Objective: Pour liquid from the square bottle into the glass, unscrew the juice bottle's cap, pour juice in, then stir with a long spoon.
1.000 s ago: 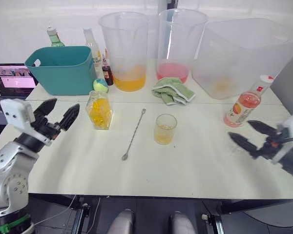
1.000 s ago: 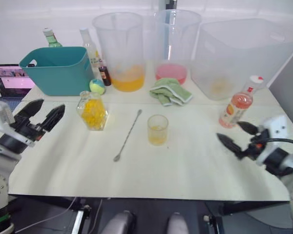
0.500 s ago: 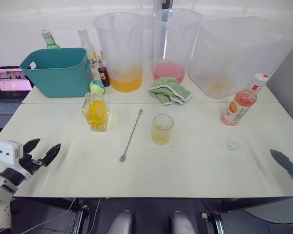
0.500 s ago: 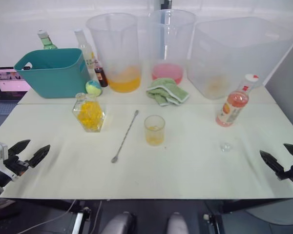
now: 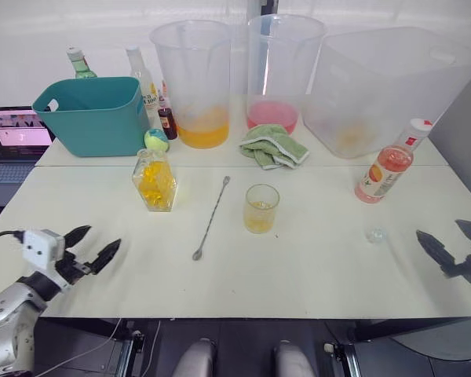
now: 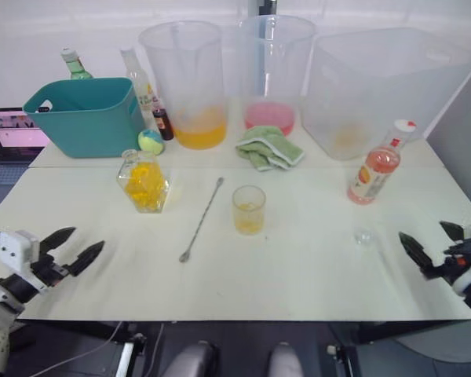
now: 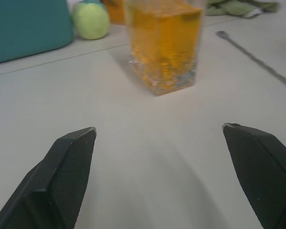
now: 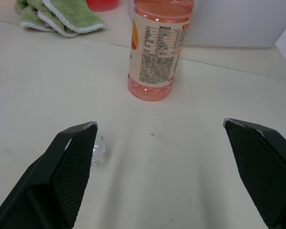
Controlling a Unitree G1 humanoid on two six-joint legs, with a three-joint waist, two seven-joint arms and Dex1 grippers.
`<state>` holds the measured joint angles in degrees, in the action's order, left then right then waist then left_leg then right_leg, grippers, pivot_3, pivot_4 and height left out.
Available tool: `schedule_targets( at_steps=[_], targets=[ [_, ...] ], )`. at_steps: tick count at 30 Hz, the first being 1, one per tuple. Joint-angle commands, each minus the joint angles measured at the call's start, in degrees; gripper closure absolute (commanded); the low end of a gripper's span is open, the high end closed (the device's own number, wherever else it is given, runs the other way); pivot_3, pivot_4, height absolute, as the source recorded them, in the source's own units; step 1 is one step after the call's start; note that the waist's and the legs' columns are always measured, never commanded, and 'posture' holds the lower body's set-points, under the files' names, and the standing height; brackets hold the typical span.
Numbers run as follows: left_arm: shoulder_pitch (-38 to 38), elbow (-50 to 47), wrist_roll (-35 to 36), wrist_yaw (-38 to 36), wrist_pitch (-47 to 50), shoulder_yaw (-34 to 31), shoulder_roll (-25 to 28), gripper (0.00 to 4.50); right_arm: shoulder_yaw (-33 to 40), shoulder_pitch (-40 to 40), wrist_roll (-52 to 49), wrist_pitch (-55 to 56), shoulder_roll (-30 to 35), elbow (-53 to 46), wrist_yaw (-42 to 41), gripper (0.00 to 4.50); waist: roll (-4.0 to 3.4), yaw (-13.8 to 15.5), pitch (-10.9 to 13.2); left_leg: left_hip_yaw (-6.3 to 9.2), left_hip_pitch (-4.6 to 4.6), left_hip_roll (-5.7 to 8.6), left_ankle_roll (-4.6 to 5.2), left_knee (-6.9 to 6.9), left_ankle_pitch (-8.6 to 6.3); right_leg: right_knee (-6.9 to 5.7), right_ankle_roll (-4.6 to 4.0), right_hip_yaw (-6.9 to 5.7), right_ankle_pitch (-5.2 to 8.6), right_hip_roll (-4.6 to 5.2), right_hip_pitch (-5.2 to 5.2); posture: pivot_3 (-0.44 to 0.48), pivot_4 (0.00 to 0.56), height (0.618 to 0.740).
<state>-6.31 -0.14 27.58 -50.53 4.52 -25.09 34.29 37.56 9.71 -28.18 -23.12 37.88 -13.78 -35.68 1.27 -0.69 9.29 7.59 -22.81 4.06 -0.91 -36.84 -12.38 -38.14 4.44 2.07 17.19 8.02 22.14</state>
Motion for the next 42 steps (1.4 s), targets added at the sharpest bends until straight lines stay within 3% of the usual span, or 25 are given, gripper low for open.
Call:
schedule_targets(
  at_steps=[1, 5, 11, 18, 26, 38, 42],
  targets=[
    [0.2, -7.6, 2.7, -1.2, 3.1, 4.0, -0.3, 0.02, -1.0, -3.1, -0.3, -3.6, -1.7, -5.5, 7.3, 0.00, 0.00, 0.0, 0.0, 0.00, 0.00, -0.01, 0.00, 0.00, 0.00, -0.03, 0.00, 0.00, 0.00, -0.01, 0.01, 0.000, 0.150, 0.738],
    [1.3, -16.0, 4.8, -1.5, 7.5, 10.7, -1.3, 0.02, -5.3, -10.9, 1.2, -7.8, -1.9, -6.3, 13.8, 0.00, -0.01, -0.1, 0.0, -0.06, 0.00, -0.01, 0.00, 0.00, 0.00, -0.03, 0.00, 0.12, -0.01, -0.03, 0.04, 0.000, 0.150, 0.738],
    [3.0, -23.6, 8.6, -2.0, 11.7, 13.9, -0.9, 0.02, -8.6, -21.7, 1.9, -11.8, 0.4, -2.0, 16.0, 0.00, -0.03, -0.2, 0.0, -0.09, 0.01, -0.09, 0.01, 0.02, -0.01, -0.05, -0.02, 0.17, -0.02, -0.18, 0.08, 0.000, 0.150, 0.738],
    [4.3, -29.0, 13.5, -2.0, 17.0, 12.8, 2.7, 0.02, -11.6, -31.7, 2.6, -13.8, 4.7, 5.0, 14.3, 0.00, -0.03, -0.2, 0.0, -0.15, 0.00, -0.10, 0.02, 0.01, -0.01, 0.01, -0.02, 0.21, -0.02, -0.19, 0.07, 0.000, 0.150, 0.738],
    [4.2, -31.6, 15.0, -3.1, 17.8, 13.2, 4.4, 0.02, -16.8, -45.4, 5.8, -11.4, 6.5, 21.5, 10.9, 0.00, -0.03, -0.5, 0.0, -0.24, 0.00, -0.25, 0.03, 0.02, -0.01, 0.07, -0.04, 0.26, -0.03, -0.33, 0.08, 0.000, 0.150, 0.738],
    [1.5, -31.7, 13.4, -4.6, 15.8, 13.1, 4.4, 0.02, -19.6, -53.9, 8.6, -9.6, 6.6, 32.1, 7.9, 0.00, -0.04, -0.5, 0.0, -0.31, -0.03, -0.37, 0.04, 0.03, -0.03, 0.11, -0.09, 0.31, -0.06, -0.43, 0.13, 0.000, 0.150, 0.738],
    [0.1, -30.7, 12.0, -5.6, 14.4, 13.2, 4.3, 0.00, -18.6, -54.2, 7.8, -10.9, 6.8, 30.9, 7.9, 1.22, -0.04, -0.4, 0.0, -0.32, -0.04, -0.37, 0.05, 0.03, -0.03, 0.12, -0.10, 0.31, -0.06, -0.44, 0.13, 0.000, 0.150, 0.738]
  ],
)
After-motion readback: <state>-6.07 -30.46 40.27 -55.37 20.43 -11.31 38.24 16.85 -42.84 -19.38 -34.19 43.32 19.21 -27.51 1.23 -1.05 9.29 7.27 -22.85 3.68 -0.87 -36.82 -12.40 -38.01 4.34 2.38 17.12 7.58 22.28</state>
